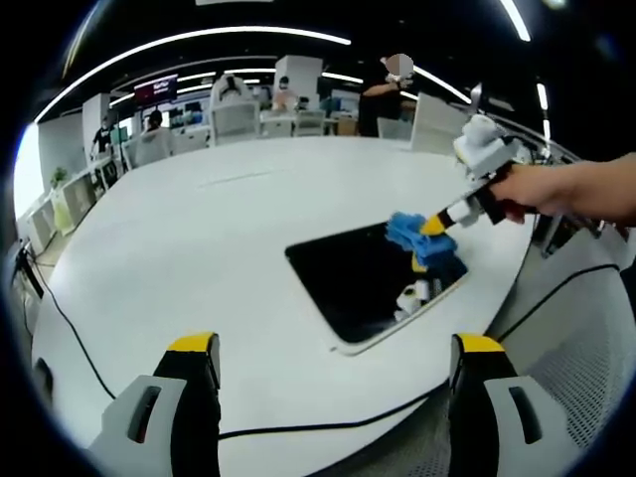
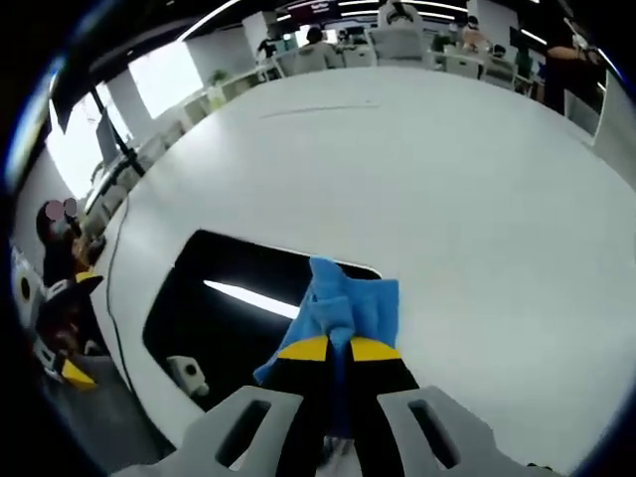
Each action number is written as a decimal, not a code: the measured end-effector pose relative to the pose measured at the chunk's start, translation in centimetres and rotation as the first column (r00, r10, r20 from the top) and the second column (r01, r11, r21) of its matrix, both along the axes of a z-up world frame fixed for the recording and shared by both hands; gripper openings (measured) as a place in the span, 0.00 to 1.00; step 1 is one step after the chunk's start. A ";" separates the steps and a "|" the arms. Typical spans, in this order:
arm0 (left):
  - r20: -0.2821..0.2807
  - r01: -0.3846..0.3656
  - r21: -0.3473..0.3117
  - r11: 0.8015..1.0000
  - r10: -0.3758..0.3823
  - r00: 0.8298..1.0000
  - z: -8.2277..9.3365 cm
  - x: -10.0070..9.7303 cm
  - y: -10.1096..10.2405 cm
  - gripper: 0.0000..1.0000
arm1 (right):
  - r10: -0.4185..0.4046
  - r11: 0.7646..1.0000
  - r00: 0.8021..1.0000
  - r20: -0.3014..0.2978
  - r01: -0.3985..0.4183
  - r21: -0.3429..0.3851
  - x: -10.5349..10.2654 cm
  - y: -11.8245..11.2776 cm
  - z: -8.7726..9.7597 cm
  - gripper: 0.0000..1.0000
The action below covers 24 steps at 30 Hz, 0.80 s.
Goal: Wipe the mirror surface with the cleaning cloth until all visible marks leave the cleaned area.
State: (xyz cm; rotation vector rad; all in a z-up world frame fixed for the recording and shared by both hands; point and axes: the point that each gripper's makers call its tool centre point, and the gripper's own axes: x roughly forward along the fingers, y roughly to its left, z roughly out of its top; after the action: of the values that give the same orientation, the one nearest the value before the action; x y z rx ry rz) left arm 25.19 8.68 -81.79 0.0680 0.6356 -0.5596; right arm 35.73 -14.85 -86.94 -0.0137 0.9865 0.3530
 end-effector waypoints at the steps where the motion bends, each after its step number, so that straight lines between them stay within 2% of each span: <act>1: 0.000 0.000 0.000 1.000 0.000 1.000 0.0 0.0 0.0 0.96 | 0.001 1.000 1.000 0.000 -0.001 -0.001 0.3 0.0 0.0 0.00; 15: -0.002 -0.008 0.002 1.000 0.008 1.000 -0.1 0.1 0.1 0.96 | 0.013 1.000 1.000 0.013 -0.013 -0.005 2.8 -0.1 0.0 0.00; 24: 0.002 -0.017 0.004 1.000 0.017 1.000 0.0 0.2 0.2 0.96 | 0.016 1.000 1.000 0.021 -0.016 -0.006 3.7 0.0 0.1 0.00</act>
State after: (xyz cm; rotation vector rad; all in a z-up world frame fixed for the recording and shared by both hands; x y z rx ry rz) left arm 25.39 8.92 -81.82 0.0666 0.6350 -0.5424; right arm 39.41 -14.89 -86.86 -0.0305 0.9668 0.3641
